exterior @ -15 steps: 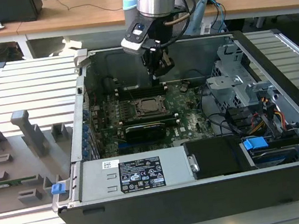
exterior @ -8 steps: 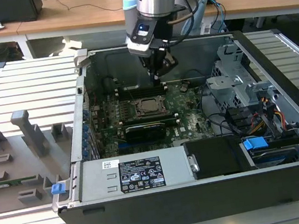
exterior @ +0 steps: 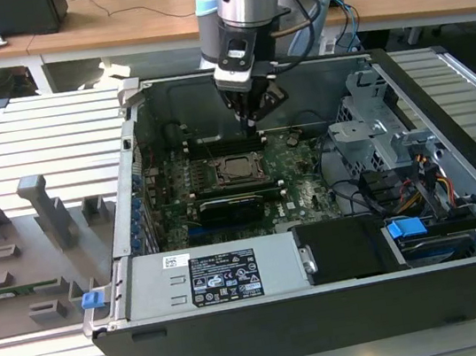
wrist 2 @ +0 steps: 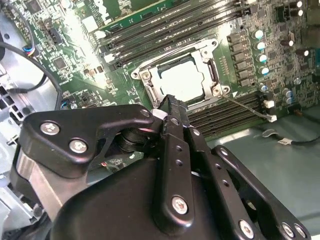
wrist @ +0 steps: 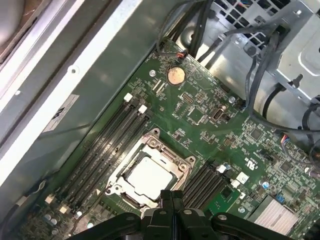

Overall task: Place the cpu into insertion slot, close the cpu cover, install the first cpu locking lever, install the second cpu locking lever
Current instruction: 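Install the first cpu locking lever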

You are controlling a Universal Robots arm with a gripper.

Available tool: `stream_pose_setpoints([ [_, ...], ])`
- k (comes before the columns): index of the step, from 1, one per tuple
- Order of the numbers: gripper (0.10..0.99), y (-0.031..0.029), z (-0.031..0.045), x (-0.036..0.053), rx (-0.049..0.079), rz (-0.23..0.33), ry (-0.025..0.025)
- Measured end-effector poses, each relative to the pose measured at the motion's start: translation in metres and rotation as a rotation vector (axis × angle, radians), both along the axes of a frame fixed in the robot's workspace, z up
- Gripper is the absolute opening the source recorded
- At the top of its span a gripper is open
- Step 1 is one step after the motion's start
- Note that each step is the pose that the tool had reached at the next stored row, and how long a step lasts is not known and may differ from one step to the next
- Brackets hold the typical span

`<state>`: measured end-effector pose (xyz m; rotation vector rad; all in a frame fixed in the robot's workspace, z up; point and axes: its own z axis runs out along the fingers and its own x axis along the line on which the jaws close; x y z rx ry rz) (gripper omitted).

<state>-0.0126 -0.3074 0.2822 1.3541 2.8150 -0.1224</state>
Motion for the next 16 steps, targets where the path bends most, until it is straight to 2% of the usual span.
stream_pose_setpoints([
  [16,0.106,0.0,0.0,0.0,0.0,0.201,-0.0001],
])
